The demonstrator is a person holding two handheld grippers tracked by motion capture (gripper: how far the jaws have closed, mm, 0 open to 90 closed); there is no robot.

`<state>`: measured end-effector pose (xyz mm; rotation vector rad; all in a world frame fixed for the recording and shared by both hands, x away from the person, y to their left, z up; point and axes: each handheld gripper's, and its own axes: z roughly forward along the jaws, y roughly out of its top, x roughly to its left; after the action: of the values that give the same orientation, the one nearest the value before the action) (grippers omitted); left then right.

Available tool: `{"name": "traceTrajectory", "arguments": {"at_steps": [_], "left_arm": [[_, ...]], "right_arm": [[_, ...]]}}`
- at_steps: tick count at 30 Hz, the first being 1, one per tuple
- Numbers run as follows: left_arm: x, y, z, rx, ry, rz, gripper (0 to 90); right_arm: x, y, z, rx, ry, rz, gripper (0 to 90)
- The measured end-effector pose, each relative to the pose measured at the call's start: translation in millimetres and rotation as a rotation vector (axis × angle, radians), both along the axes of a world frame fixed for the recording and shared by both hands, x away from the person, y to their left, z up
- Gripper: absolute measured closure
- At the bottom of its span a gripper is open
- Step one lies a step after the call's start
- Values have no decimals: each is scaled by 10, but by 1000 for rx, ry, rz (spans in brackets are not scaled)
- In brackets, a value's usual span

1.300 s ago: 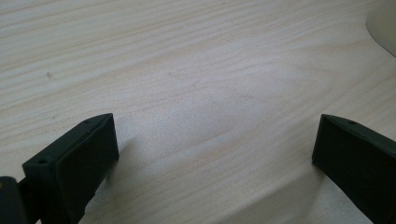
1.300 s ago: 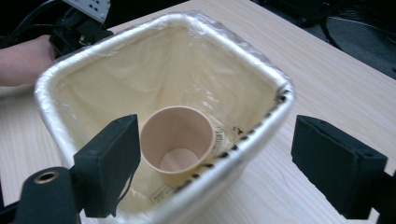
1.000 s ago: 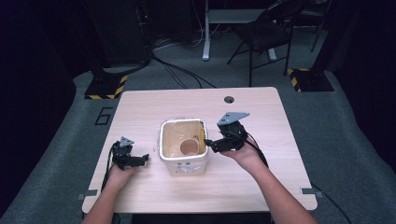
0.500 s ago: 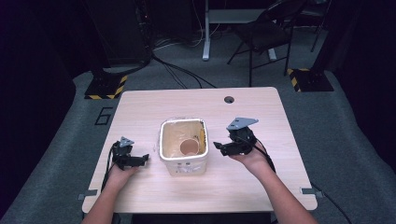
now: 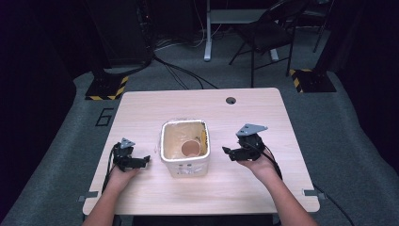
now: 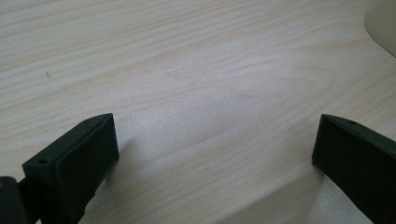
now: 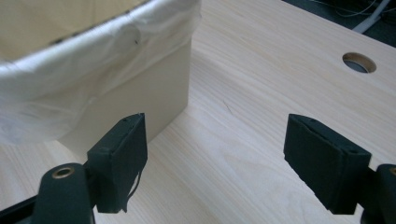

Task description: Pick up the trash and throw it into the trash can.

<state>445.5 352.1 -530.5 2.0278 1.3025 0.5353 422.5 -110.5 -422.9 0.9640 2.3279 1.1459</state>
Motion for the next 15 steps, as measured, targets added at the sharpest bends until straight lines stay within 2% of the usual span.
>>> {"name": "traceTrajectory", "arguments": {"at_steps": [6, 15], "left_arm": [[-2, 0, 0, 0, 2, 0, 0], [-3, 1, 1, 1, 2, -1, 1]], "right_arm": [[-20, -105, -108, 3, 12, -30, 211], [-55, -211, -251, -17, 23, -60, 215]]}}
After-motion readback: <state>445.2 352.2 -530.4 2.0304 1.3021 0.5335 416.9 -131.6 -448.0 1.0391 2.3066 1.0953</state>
